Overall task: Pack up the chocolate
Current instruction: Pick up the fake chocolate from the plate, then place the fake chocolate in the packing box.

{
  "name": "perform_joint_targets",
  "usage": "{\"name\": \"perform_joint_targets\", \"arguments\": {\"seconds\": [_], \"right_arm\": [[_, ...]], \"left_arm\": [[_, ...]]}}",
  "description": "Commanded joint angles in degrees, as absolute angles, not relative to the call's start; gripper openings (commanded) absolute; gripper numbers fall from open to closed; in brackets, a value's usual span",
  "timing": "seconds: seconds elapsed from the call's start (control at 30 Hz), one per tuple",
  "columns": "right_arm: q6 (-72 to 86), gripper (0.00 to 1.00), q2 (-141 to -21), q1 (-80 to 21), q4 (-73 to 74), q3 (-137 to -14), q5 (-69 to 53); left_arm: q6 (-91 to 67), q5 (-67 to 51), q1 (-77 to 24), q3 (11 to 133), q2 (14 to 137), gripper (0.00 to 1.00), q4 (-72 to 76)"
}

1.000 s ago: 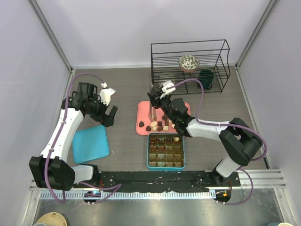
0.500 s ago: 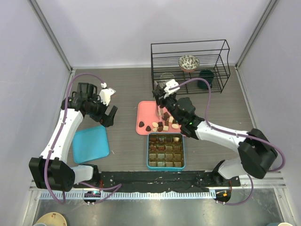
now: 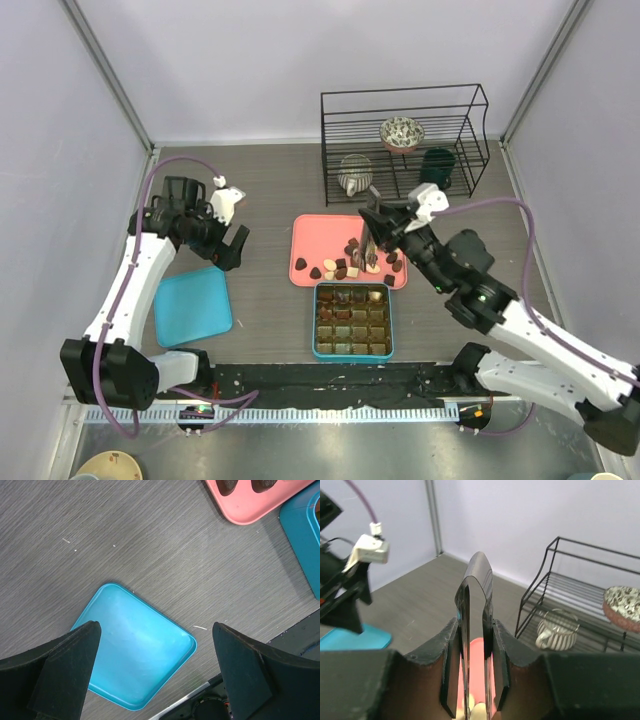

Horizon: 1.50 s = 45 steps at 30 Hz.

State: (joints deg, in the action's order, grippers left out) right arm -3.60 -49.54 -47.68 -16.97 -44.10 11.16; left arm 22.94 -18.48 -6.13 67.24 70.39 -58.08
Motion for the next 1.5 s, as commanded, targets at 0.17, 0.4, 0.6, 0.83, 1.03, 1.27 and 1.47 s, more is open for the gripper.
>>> {"name": "perform_joint_targets", "arguments": {"seconds": [0.17, 0.4, 0.6, 0.83, 1.03, 1.27, 1.47], "right_arm": [[5.4, 0.18, -34.4, -48.3, 12.5, -47.5, 3.3], [7.8, 0.19, -33.6, -48.3, 12.3, -46.2, 0.8], [8.9, 0.20, -36.3, -48.3, 6.8, -43.2, -2.4], [10.1, 0.20, -39.1, -48.4, -1.3, -40.0, -2.7], [10.1, 0.24, -40.2, -48.3, -4.1, -38.6, -2.0], [8.9, 0.37, -40.9, -48.3, -4.8, -38.2, -1.2], [8.5, 0.41, -41.0, -48.3, -4.4, -38.1, -1.2]], "left_arm": [[22.8, -20.8, -6.0, 67.1, 68.4, 1.00, -58.5], [22.4, -21.7, -6.0, 67.5, 68.6, 1.00, -58.9], [22.8, -21.4, -6.0, 67.2, 68.0, 1.00, -59.2], [23.1, -21.2, -6.0, 67.3, 68.0, 1.00, -59.4], [23.6, -21.0, -6.0, 67.7, 68.1, 1.00, -59.8], [23.8, -20.7, -6.0, 67.8, 67.8, 1.00, -59.9], [24.2, -20.6, -6.0, 67.9, 67.5, 1.00, -60.2]]}}
